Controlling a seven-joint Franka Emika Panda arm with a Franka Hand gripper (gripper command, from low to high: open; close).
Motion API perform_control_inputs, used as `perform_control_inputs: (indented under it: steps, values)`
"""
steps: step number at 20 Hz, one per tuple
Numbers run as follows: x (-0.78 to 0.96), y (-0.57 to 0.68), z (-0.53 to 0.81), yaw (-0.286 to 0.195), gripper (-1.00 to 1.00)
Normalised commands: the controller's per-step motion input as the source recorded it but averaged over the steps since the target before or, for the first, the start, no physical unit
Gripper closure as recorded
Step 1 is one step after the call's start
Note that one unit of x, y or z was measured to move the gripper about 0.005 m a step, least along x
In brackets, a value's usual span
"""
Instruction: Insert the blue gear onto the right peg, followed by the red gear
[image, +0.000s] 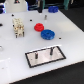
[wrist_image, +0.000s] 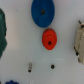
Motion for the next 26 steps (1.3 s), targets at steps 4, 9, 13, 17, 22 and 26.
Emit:
perform_control_inputs:
  steps: [4, 9, 13, 17, 22, 26]
  values:
    - [-0.24, 0.24, -0.53, 0.0, -1.0]
    - [-0.23, 0.11, -0.54, 0.0, -1.0]
    - [-0.21, 0.05, -0.53, 0.0, -1.0]
    - [-0.22, 0.03, -0.52, 0.0, -1.0]
    - [-0.21, 0.01, -0.5, 0.0, -1.0]
    - [-0.19, 0.01, -0.4, 0.0, -1.0]
